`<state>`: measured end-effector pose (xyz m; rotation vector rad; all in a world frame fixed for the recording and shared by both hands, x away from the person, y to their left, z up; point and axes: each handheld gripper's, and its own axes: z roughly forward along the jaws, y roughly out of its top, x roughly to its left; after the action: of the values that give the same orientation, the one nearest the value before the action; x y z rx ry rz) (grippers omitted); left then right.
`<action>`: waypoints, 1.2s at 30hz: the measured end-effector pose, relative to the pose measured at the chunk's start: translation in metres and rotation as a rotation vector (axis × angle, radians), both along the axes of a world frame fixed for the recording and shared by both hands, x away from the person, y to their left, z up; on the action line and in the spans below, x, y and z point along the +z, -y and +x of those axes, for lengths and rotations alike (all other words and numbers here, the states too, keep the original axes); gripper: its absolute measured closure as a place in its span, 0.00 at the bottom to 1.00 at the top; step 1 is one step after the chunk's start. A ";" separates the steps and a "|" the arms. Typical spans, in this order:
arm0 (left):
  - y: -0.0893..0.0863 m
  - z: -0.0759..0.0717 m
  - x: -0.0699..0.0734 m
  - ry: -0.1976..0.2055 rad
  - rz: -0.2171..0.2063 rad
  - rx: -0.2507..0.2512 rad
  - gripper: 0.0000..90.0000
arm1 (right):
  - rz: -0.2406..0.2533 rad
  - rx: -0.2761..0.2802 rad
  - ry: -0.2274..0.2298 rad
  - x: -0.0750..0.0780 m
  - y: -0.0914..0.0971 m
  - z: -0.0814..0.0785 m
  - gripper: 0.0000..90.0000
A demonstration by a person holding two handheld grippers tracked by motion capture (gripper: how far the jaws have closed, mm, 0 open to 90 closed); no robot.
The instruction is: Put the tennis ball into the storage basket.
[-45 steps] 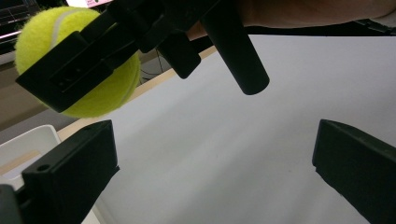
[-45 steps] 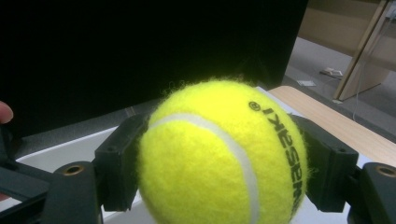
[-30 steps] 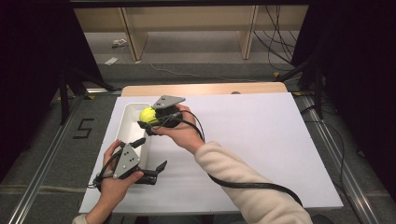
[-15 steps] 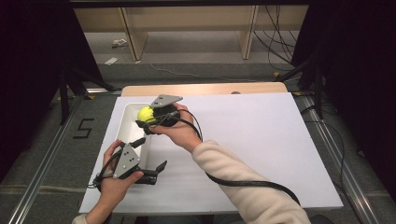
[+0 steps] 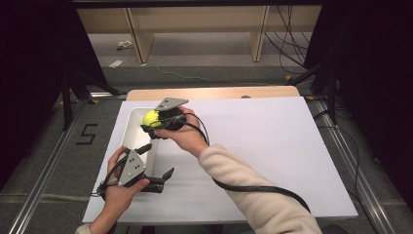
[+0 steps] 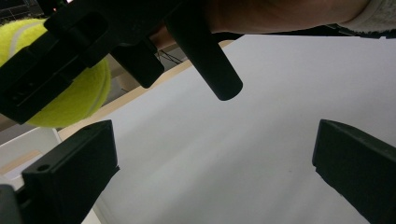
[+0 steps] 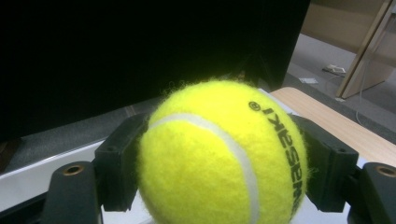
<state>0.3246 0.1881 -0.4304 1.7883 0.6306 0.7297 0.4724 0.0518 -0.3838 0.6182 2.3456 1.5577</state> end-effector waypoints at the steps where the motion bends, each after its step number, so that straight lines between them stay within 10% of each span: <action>1: 0.000 0.000 0.000 0.000 0.000 0.000 0.00 | -0.003 0.003 0.001 0.000 -0.001 0.001 0.30; 36: 0.000 0.000 -0.001 -0.004 0.000 0.000 0.00 | -0.040 0.013 -0.038 -0.008 -0.026 0.022 0.30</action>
<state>0.3241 0.1876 -0.4310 1.7902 0.6336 0.7259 0.4940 0.0774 -0.3921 0.6297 2.4072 1.5139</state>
